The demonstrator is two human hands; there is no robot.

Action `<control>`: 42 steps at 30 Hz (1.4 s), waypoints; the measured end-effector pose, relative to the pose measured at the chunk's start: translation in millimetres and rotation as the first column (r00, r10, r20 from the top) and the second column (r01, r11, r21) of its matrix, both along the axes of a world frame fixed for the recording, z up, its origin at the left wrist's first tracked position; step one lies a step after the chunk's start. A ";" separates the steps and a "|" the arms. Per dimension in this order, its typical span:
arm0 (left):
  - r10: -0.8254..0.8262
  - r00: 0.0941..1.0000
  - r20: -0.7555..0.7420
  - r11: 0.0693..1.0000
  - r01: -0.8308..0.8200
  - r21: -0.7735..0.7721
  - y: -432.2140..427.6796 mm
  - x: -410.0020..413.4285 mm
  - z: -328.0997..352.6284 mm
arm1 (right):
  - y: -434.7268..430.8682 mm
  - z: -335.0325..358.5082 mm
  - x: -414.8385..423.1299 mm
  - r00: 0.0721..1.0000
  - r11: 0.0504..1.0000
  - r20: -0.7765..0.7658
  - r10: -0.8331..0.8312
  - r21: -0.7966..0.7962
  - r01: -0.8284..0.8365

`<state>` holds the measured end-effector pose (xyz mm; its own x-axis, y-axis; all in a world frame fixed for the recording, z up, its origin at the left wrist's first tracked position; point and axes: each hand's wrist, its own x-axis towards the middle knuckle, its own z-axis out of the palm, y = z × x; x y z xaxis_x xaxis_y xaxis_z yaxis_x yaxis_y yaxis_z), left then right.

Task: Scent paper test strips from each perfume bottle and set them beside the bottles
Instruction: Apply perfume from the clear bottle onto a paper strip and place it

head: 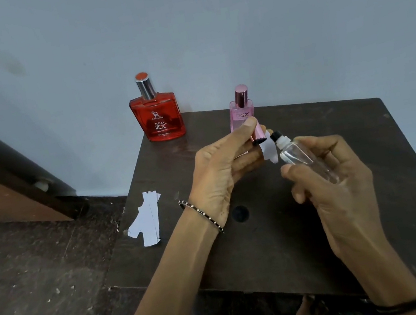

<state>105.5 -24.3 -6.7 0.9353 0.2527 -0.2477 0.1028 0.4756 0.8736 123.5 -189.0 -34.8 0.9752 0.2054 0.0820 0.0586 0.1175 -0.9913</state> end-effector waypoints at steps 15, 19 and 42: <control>0.005 1.000 -0.001 1.000 -0.005 -0.015 3.4 -0.5 -1.7 | -4.9 9.9 0.0 0.992 0.997 -0.094 -0.081 0.005 0.082; 0.022 1.000 0.004 1.000 -0.022 0.005 3.2 0.6 -1.7 | -6.7 10.7 -1.2 0.986 0.991 -0.113 -0.119 -0.072 0.112; -0.029 0.999 -0.023 0.992 0.032 0.124 -0.8 4.5 -6.9 | -3.4 12.5 -6.7 0.958 0.979 -0.207 0.199 -0.003 -0.204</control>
